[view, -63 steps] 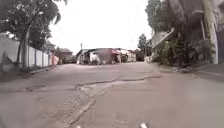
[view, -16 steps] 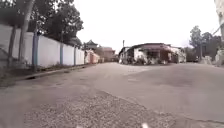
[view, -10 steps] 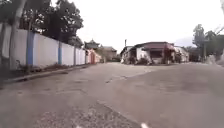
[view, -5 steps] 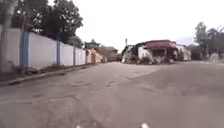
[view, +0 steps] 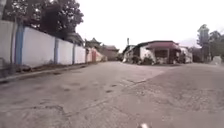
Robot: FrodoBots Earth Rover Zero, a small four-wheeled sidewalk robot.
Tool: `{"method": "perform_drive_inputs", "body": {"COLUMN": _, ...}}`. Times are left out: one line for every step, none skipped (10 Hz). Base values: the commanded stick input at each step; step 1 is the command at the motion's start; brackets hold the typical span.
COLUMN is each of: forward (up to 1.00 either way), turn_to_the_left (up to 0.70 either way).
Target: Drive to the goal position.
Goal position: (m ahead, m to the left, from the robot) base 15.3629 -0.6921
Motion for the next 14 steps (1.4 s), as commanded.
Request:
{"method": "perform_drive_inputs", "body": {"forward": 1.0, "turn_to_the_left": 0.0}}
{"method": "perform_drive_inputs", "body": {"forward": 1.0, "turn_to_the_left": 0.0}}
{"method": "perform_drive_inputs", "body": {"forward": 1.0, "turn_to_the_left": 0.0}}
{"method": "perform_drive_inputs", "body": {"forward": 1.0, "turn_to_the_left": 0.0}}
{"method": "perform_drive_inputs", "body": {"forward": 1.0, "turn_to_the_left": 0.0}}
{"method": "perform_drive_inputs", "body": {"forward": 1.0, "turn_to_the_left": 0.0}}
{"method": "perform_drive_inputs", "body": {"forward": 1.0, "turn_to_the_left": 0.0}}
{"method": "perform_drive_inputs", "body": {"forward": 1.0, "turn_to_the_left": 0.0}}
{"method": "perform_drive_inputs", "body": {"forward": 1.0, "turn_to_the_left": 0.0}}
{"method": "perform_drive_inputs", "body": {"forward": 1.0, "turn_to_the_left": 0.0}}
{"method": "perform_drive_inputs", "body": {"forward": 1.0, "turn_to_the_left": 0.0}}
{"method": "perform_drive_inputs", "body": {"forward": 1.0, "turn_to_the_left": 0.0}}
{"method": "perform_drive_inputs", "body": {"forward": 1.0, "turn_to_the_left": 0.0}}
{"method": "perform_drive_inputs", "body": {"forward": 1.0, "turn_to_the_left": 0.0}}
